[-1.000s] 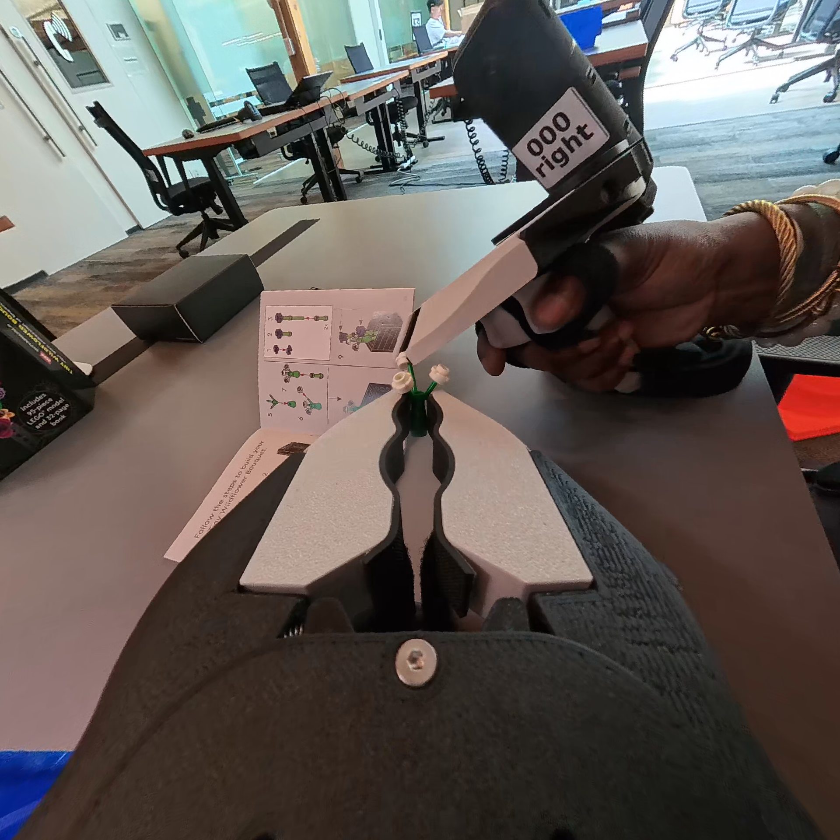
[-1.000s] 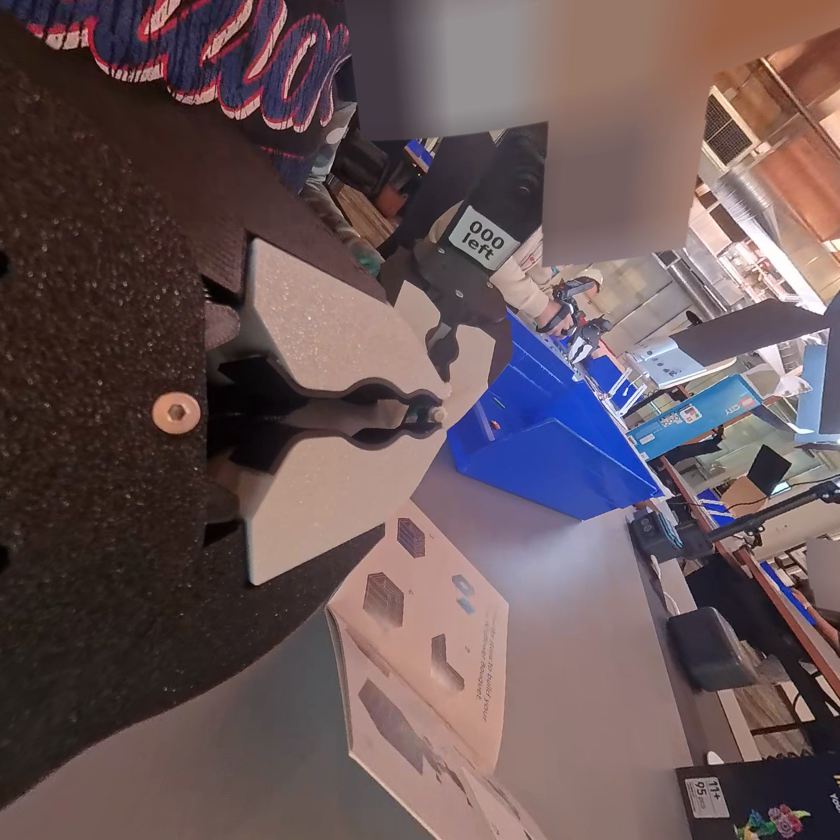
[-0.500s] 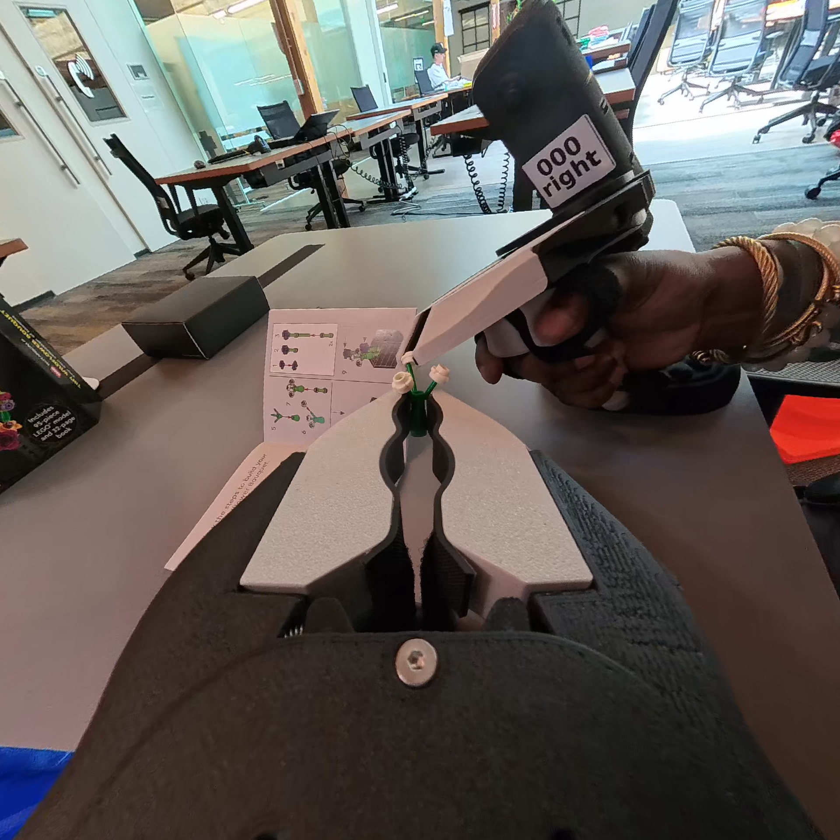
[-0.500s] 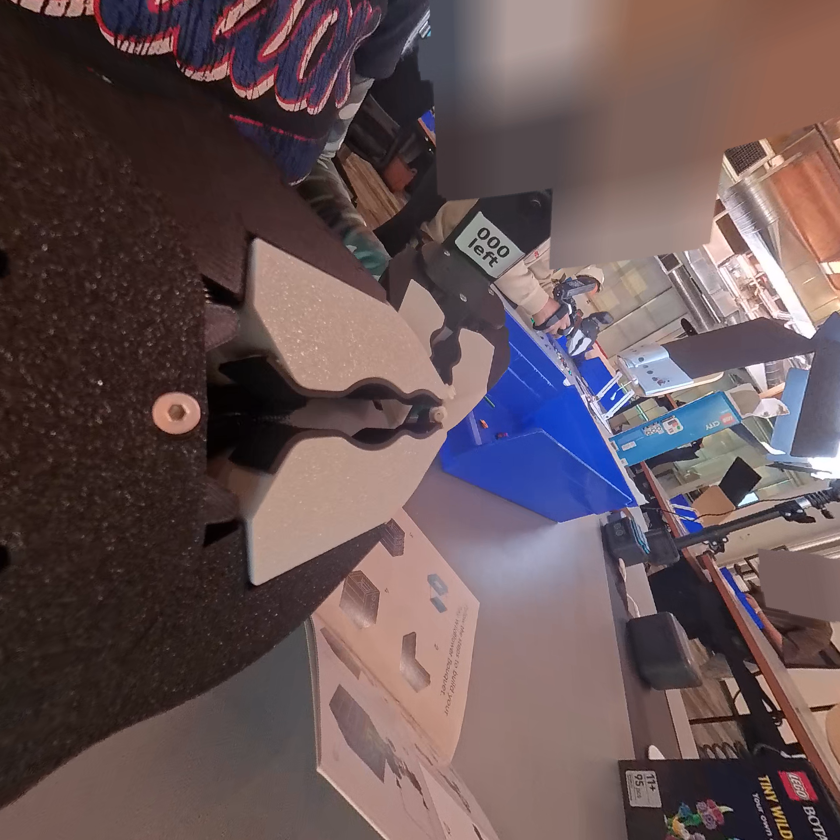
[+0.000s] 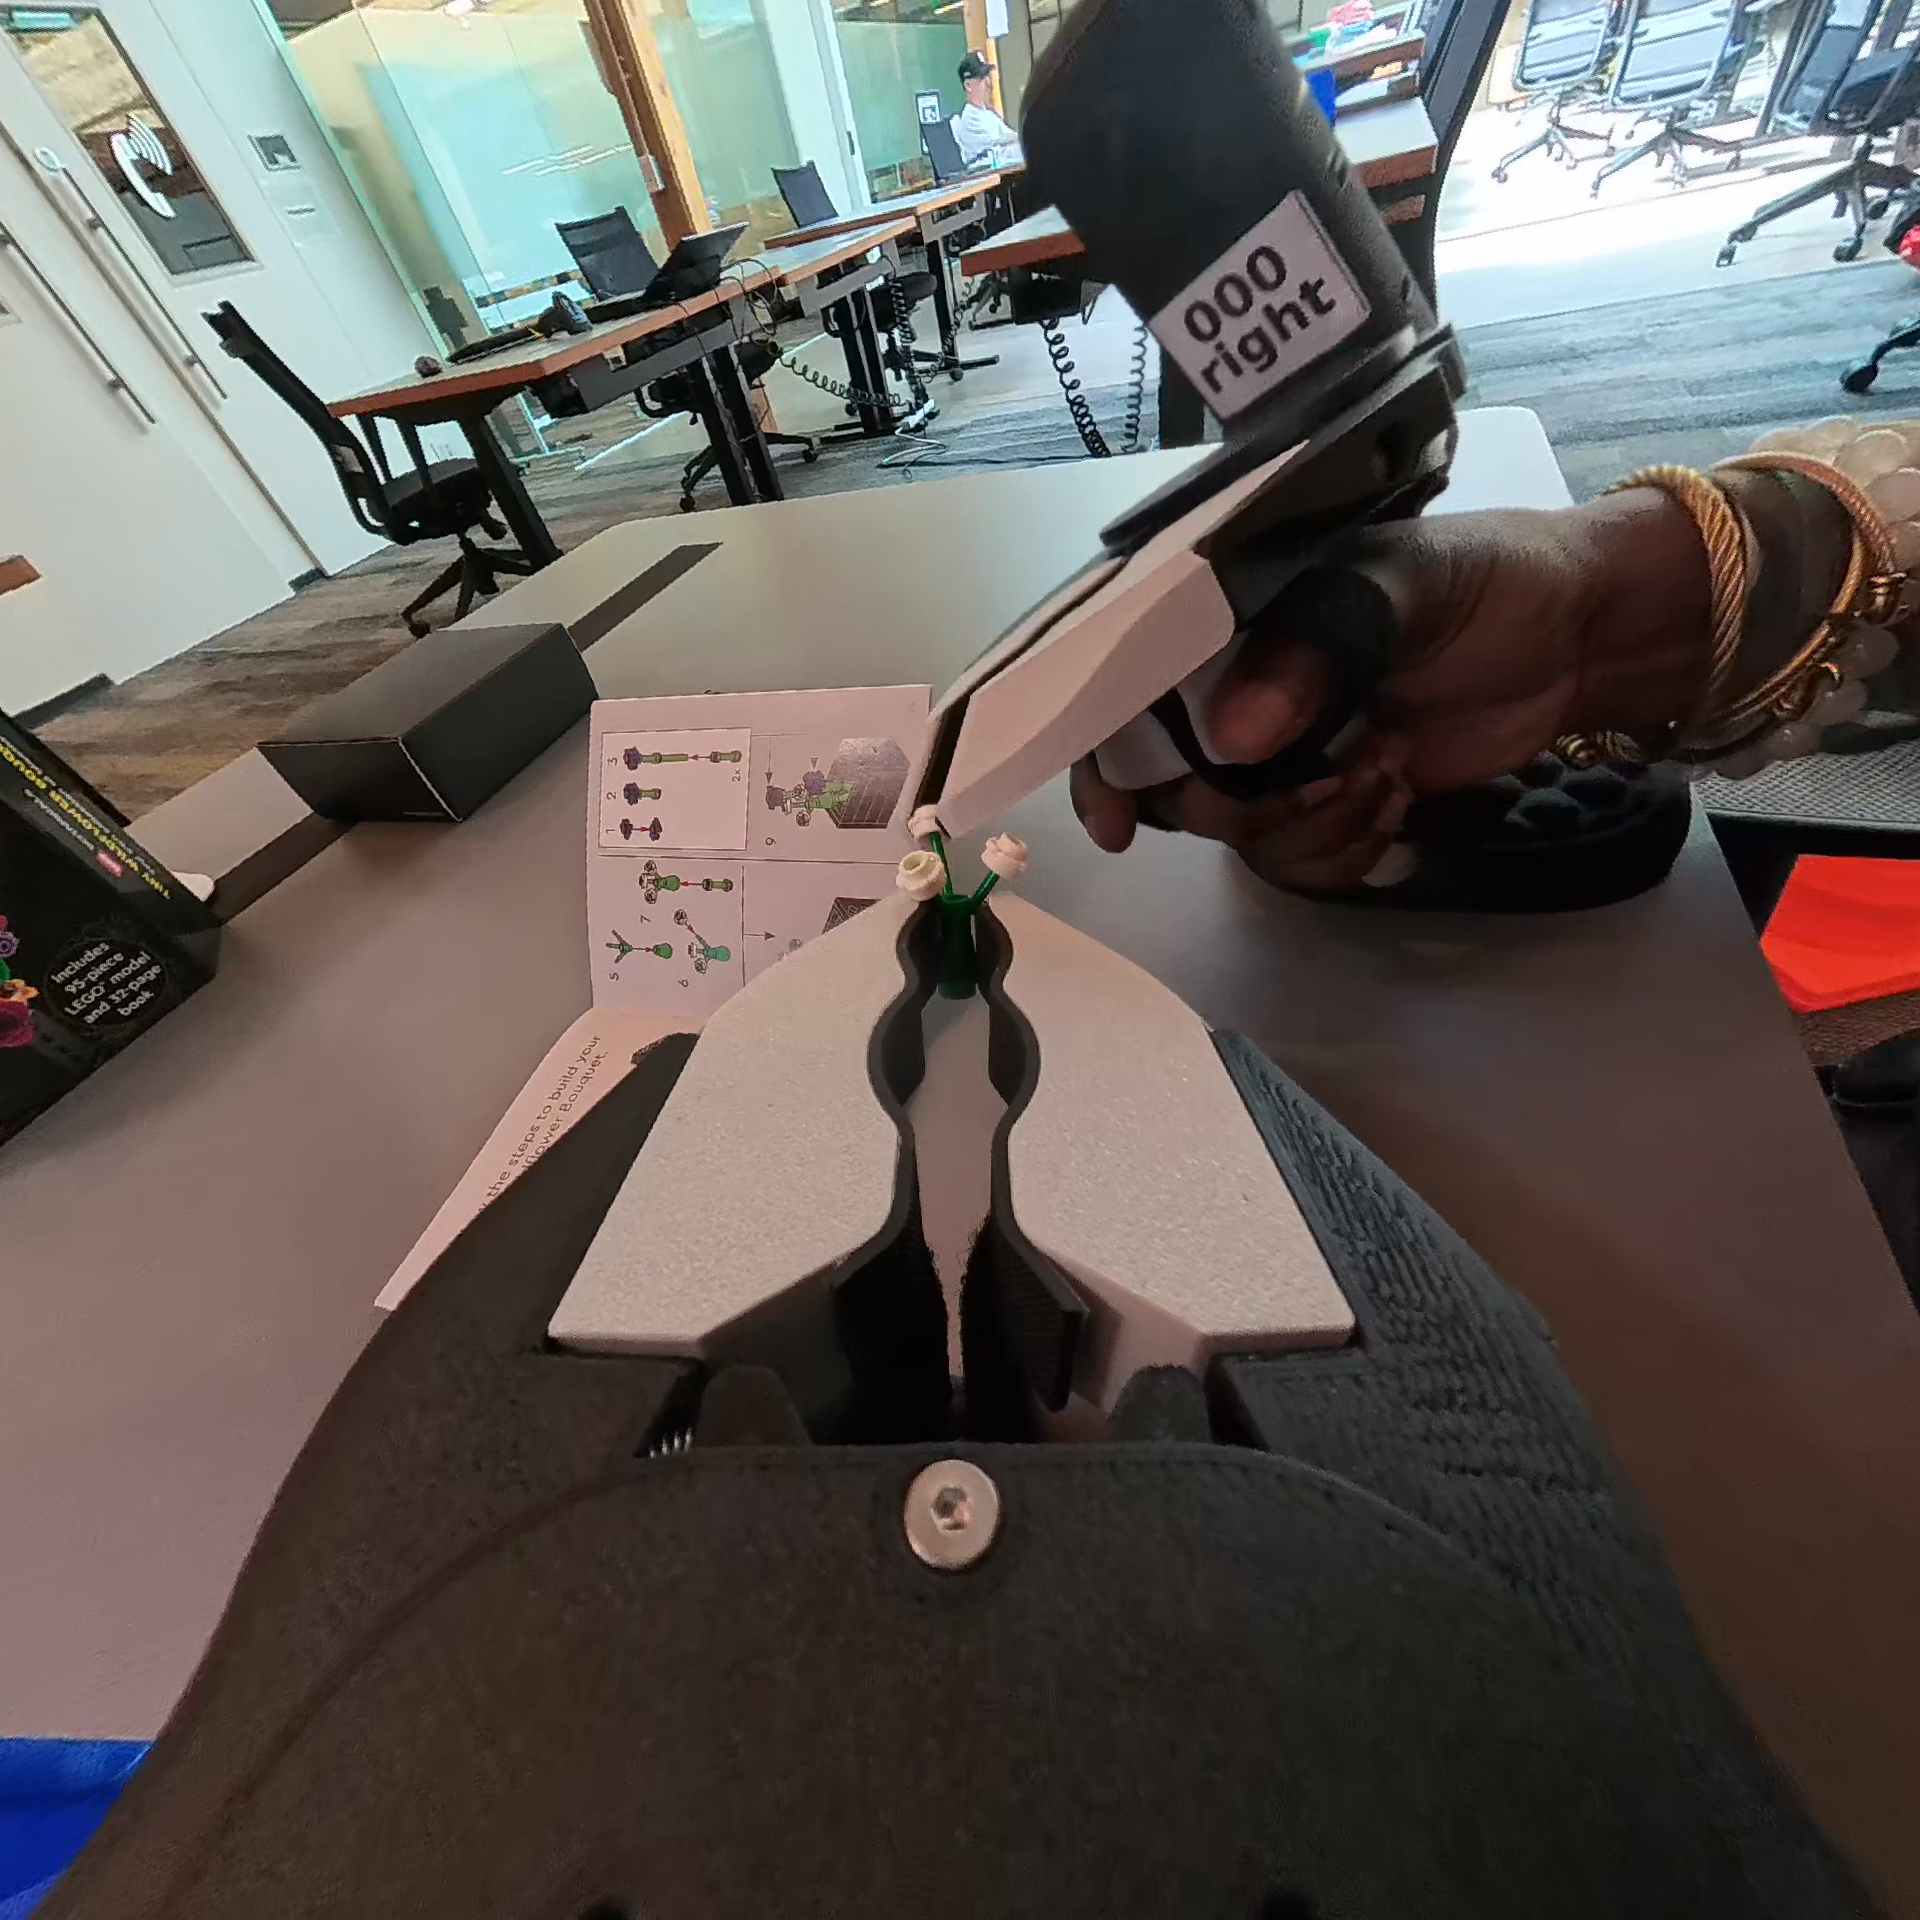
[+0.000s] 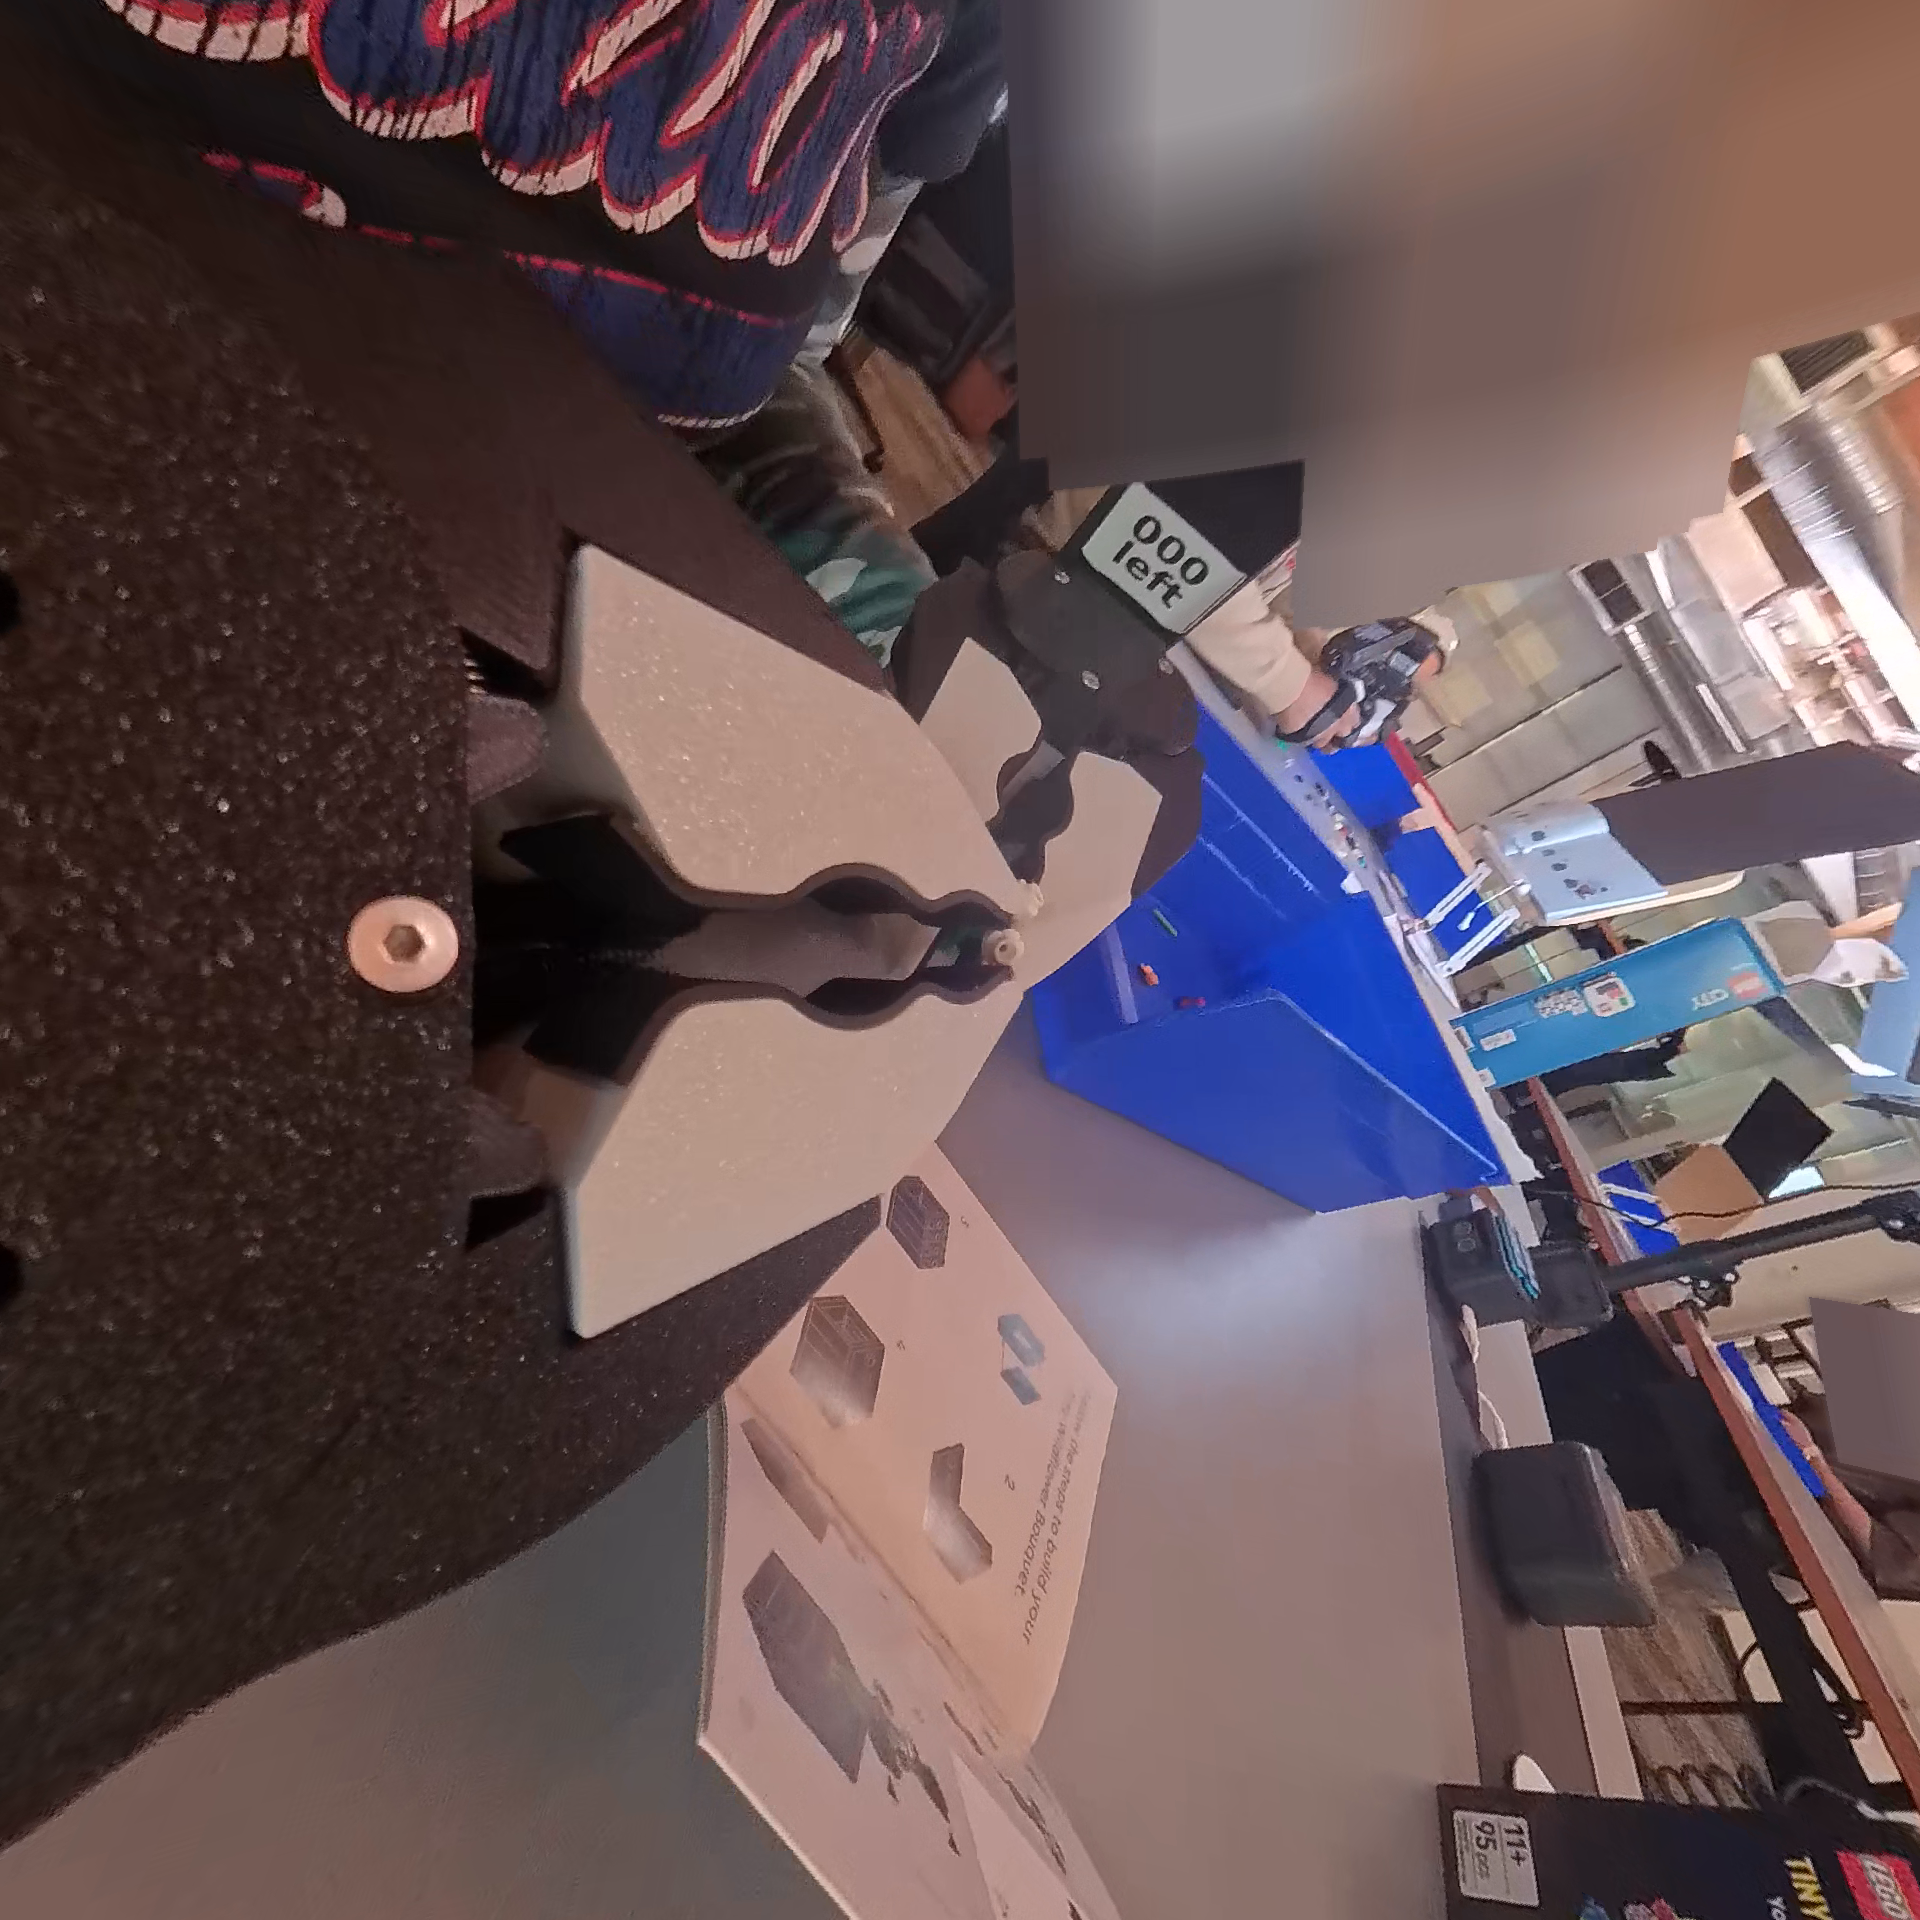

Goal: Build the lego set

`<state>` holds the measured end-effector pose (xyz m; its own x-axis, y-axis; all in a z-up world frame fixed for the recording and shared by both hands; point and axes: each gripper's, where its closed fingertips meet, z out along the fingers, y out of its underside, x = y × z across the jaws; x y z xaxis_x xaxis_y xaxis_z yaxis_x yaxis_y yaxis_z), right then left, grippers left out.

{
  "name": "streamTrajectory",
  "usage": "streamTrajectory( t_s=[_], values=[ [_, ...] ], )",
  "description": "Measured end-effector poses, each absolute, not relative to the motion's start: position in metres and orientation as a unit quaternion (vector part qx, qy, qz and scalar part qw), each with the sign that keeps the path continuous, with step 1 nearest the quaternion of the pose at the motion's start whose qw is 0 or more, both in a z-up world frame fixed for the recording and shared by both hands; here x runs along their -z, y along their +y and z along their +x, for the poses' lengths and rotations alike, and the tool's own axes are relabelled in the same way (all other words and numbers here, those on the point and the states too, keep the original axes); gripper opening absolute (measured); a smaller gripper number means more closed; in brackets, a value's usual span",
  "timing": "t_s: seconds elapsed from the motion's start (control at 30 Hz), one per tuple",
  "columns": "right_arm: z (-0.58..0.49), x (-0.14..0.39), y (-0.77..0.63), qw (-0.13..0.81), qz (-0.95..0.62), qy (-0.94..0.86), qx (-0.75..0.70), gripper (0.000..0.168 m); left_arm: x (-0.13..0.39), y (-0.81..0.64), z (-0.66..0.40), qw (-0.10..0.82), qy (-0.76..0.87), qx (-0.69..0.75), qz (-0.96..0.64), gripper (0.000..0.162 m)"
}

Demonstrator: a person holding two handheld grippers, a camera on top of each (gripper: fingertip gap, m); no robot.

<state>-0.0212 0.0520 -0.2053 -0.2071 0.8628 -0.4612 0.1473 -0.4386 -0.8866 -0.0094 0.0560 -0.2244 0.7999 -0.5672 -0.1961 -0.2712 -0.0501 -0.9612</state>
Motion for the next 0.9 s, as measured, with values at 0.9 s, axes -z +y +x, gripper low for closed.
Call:
streamTrajectory(
  t_s=[0.9],
  values=[
    [-0.018, 0.216, 0.046, 0.274, -0.582, -0.454, -0.617, 0.007, 0.231, 0.053, -0.006, 0.613, 0.318, 0.107, -0.716, 0.006]
  ],
)
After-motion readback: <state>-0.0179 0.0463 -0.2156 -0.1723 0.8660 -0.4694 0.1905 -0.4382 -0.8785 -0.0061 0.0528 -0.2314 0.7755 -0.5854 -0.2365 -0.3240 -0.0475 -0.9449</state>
